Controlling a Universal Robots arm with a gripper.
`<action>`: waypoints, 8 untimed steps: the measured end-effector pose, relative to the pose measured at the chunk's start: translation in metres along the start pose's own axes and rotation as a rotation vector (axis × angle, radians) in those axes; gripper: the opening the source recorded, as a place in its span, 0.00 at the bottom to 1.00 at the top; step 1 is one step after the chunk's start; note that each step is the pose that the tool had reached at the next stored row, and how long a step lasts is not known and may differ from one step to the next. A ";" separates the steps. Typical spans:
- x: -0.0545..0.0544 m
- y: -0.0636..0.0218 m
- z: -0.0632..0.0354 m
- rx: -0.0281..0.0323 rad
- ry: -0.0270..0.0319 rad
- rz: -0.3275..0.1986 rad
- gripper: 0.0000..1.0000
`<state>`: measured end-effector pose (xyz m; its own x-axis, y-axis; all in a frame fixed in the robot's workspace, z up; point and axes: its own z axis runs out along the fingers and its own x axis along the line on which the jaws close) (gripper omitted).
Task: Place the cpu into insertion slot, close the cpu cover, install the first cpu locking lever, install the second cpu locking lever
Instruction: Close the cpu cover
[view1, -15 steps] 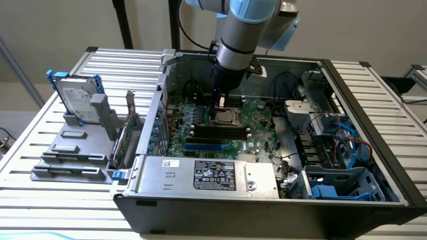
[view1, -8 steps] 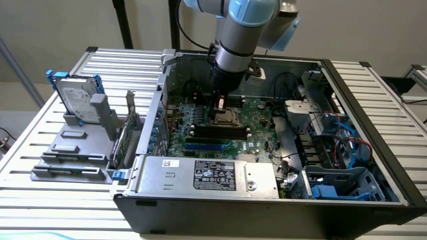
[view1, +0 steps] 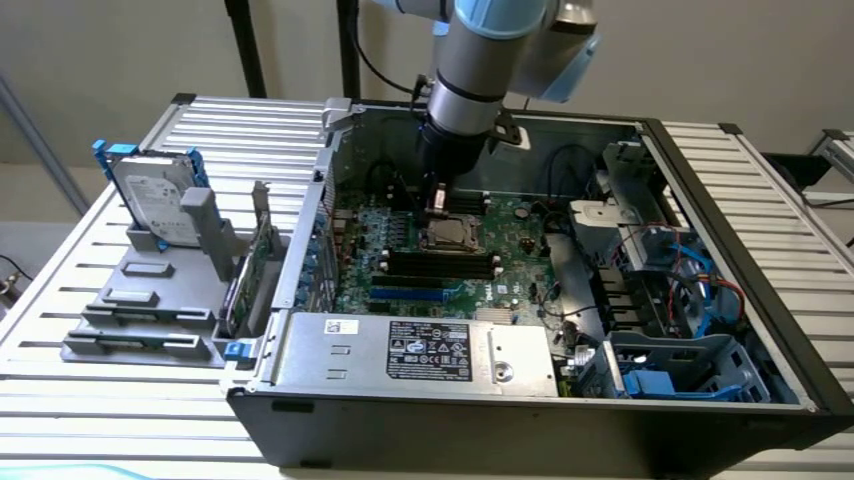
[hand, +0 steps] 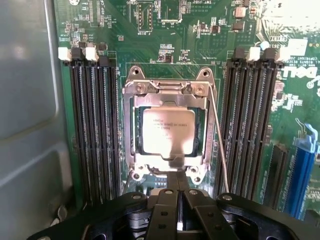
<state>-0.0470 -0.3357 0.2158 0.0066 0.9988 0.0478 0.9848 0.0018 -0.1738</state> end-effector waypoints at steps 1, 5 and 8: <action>0.000 -0.0026 -0.0008 0.0000 0.0001 0.000 0.11; -0.002 -0.0173 -0.0011 0.0000 0.0006 0.000 0.11; -0.003 -0.0282 -0.0003 0.0000 0.0010 0.000 0.11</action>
<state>-0.0747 -0.3386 0.2208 0.0066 0.9988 0.0489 0.9848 0.0020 -0.1738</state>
